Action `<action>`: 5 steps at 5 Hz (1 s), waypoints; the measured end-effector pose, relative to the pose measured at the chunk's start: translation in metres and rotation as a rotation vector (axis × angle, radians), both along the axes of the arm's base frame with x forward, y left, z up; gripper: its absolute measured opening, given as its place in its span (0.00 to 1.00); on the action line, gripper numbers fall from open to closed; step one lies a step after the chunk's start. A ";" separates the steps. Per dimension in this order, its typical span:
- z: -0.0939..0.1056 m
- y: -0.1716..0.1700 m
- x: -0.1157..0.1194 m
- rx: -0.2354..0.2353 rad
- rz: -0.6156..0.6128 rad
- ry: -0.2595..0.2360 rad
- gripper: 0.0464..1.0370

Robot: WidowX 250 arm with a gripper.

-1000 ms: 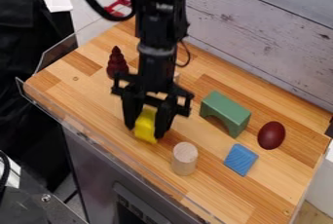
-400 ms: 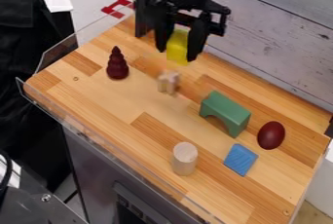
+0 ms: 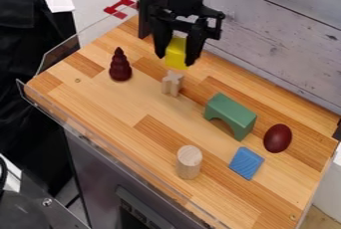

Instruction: Put the yelow block on the top and remove in the the right

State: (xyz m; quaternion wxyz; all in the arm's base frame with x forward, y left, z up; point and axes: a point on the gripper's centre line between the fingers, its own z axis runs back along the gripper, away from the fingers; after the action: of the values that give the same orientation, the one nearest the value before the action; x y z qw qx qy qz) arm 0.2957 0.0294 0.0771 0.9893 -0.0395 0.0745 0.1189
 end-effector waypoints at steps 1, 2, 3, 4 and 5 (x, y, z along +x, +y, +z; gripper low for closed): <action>-0.010 0.008 0.002 -0.007 0.016 0.015 0.52; -0.014 0.013 0.006 -0.006 0.021 0.019 0.52; -0.021 0.014 0.007 -0.008 0.018 0.037 0.52; -0.025 0.015 0.010 -0.011 0.010 0.046 0.52; -0.028 0.015 0.012 -0.013 0.008 0.051 0.52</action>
State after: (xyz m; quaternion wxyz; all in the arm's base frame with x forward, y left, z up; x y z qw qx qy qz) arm 0.3081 0.0444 0.0494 0.9863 -0.0430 0.1004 0.1234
